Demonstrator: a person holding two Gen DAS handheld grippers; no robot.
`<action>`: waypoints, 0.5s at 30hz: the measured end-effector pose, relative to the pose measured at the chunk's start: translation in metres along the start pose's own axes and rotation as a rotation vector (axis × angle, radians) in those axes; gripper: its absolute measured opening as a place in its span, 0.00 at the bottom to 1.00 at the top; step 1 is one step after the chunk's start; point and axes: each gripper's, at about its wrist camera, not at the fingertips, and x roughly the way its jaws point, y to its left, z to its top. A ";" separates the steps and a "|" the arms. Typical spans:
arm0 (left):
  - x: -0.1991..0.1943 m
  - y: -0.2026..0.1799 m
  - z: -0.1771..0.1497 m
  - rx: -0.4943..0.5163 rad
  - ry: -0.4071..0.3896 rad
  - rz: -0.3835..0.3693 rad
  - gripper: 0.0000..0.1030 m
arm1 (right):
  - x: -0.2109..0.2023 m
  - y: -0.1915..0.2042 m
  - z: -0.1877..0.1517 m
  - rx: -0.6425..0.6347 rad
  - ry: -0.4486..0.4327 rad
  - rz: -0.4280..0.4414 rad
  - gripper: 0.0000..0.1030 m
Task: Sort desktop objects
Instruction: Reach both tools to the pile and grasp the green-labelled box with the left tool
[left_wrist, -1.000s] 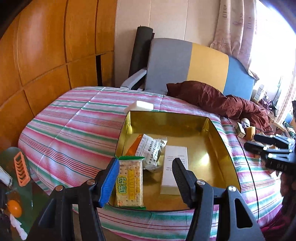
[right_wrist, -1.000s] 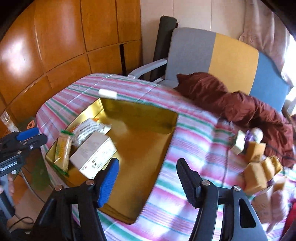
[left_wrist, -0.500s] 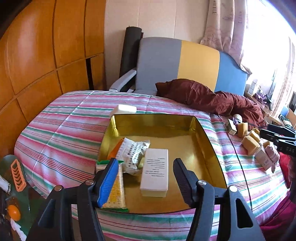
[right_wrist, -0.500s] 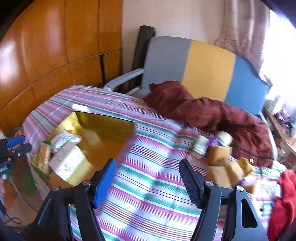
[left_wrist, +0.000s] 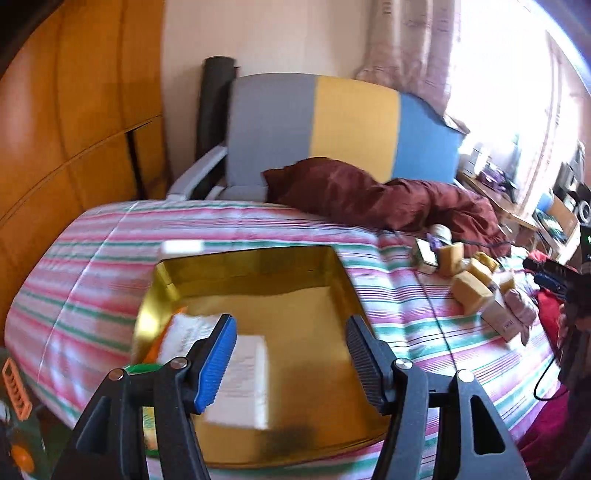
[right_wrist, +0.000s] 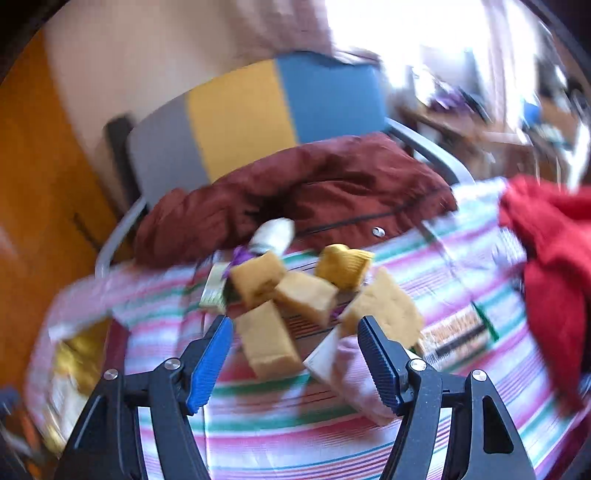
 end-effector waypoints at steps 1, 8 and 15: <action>0.005 -0.007 0.001 0.006 0.011 -0.020 0.60 | -0.001 -0.005 0.000 0.010 -0.004 -0.019 0.69; 0.047 -0.059 0.007 0.089 0.091 -0.126 0.60 | 0.002 -0.019 0.005 0.075 0.005 -0.034 0.69; 0.099 -0.107 0.048 0.055 0.183 -0.261 0.60 | 0.023 -0.032 0.008 0.183 0.127 0.022 0.69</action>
